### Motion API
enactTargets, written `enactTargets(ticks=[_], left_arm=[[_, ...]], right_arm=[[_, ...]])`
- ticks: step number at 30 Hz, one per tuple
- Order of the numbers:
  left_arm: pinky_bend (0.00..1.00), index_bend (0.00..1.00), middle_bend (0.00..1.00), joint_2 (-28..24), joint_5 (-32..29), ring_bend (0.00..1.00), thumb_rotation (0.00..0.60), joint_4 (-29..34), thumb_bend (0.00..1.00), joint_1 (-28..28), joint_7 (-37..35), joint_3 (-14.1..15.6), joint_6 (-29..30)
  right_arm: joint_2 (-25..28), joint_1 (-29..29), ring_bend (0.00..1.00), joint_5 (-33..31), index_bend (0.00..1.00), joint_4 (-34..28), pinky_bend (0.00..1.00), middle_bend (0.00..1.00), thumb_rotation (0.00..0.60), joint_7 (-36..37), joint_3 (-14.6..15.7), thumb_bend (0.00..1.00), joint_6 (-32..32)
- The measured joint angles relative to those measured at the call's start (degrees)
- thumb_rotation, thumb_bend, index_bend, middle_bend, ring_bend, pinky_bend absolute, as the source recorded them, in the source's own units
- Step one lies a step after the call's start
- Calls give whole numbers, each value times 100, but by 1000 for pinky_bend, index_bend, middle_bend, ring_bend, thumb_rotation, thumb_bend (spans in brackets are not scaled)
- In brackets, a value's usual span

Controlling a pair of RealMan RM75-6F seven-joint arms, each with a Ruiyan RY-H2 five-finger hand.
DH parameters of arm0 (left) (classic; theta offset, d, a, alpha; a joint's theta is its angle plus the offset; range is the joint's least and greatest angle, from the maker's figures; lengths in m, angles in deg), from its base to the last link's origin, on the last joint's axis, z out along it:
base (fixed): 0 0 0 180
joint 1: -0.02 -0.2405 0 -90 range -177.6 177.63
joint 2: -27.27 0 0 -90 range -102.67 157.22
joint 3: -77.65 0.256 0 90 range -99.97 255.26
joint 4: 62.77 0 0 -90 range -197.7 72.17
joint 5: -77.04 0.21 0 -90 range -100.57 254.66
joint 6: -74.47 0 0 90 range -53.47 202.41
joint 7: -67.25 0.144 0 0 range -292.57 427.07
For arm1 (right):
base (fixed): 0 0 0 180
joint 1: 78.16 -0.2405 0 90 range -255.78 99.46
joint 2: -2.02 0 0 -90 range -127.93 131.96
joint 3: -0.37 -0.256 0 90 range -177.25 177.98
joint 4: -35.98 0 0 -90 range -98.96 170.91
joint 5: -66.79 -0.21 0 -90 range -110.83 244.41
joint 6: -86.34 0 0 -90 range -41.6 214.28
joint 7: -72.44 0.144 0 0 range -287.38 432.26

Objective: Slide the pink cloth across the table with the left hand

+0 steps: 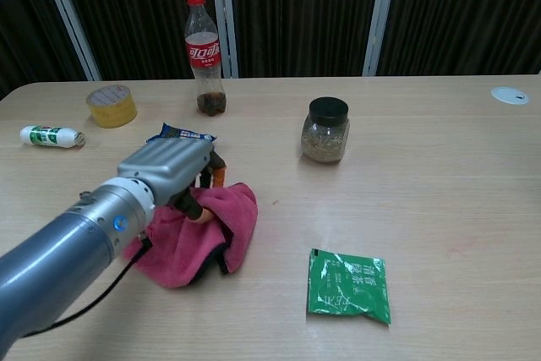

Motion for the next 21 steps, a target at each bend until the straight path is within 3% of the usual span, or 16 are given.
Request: enactTargets(ticks=[14, 19, 21], left_arm=[[570, 846, 581, -1382, -454, 487, 600, 35, 619, 47, -359, -898, 68], [561, 796, 538, -1726, -498, 462, 600, 245, 594, -36, -492, -768, 60], [540, 710, 462, -1824, -467, 418, 600, 293, 504, -94, -495, -637, 94]], right_arm=[[-34, -5, 0, 5, 0, 4, 123, 0, 600, -97, -2, 0, -6], [-39, -12, 0, -9, 0, 15, 123, 0, 600, -92, -6, 0, 13], [-39, -17, 0, -15, 0, 17, 123, 0, 600, -83, -8, 0, 27]])
